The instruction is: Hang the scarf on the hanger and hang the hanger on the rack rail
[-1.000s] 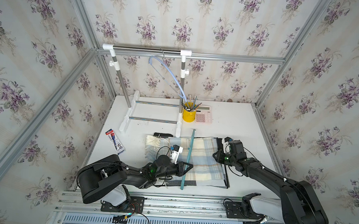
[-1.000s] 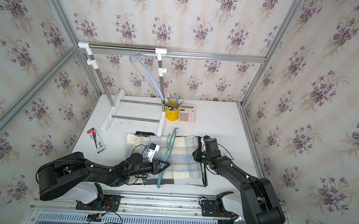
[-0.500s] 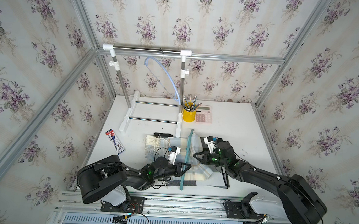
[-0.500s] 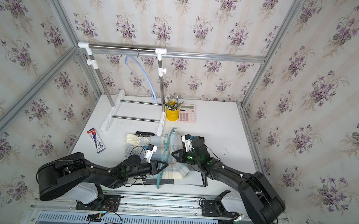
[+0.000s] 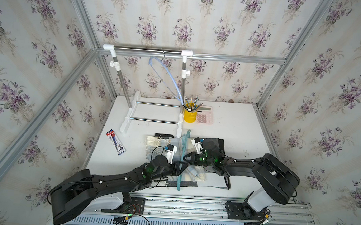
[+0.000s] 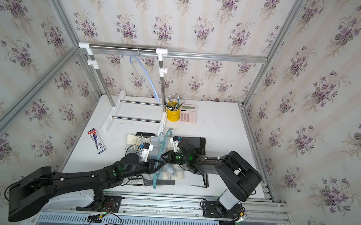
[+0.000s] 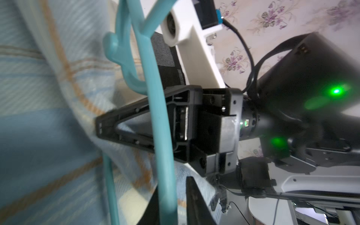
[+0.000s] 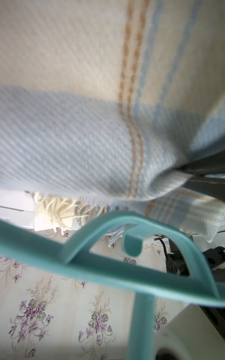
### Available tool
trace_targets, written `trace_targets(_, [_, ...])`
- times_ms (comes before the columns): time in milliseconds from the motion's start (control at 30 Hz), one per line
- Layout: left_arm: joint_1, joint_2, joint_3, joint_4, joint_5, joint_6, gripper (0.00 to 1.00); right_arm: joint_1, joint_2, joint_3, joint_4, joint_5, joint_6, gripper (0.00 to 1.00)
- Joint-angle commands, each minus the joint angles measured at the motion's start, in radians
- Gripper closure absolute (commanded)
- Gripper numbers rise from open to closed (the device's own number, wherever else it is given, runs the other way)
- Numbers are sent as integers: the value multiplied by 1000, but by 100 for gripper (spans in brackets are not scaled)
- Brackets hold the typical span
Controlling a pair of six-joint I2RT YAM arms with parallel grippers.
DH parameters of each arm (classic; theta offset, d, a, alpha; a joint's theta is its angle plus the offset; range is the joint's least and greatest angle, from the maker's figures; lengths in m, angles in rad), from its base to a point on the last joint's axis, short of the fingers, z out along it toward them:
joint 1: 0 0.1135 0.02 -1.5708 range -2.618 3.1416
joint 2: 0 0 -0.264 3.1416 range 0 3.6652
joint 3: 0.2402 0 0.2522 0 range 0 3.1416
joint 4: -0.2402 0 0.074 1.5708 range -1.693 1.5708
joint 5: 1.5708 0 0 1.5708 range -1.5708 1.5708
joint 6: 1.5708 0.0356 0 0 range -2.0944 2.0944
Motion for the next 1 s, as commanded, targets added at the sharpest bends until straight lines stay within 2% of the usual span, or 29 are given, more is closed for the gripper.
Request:
trace_targets(0, [0, -46, 8, -230, -72, 35, 69, 2, 21, 20, 64, 6, 10, 100])
trace_targets(67, [0, -55, 14, -267, -81, 45, 67, 2, 39, 33, 74, -1, 13, 100])
trace_targets(167, [0, -58, 33, -319, -88, 63, 69, 1, 62, 46, 99, -14, 26, 100])
trace_targets(300, [0, -55, 57, -354, -90, 88, 88, 2, 63, 59, 133, 3, 50, 100])
trace_targets(433, [0, -60, 69, -362, -89, 106, 100, 2, 83, 103, 84, 45, 51, 100])
trace_targets(600, [0, -82, 68, -383, -100, 104, 100, 1, 97, 106, 92, 123, 75, 100])
trace_targets(733, [-1, -86, 62, -374, -92, 82, 100, 3, 141, 104, 217, 132, 77, 100])
trace_targets(867, [-5, -84, 64, -383, -80, 58, 100, 3, 154, 119, 242, 139, -9, 100])
trace_targets(967, [-6, -102, 64, -425, -96, 34, 100, 1, 162, 131, 250, 93, -79, 100])
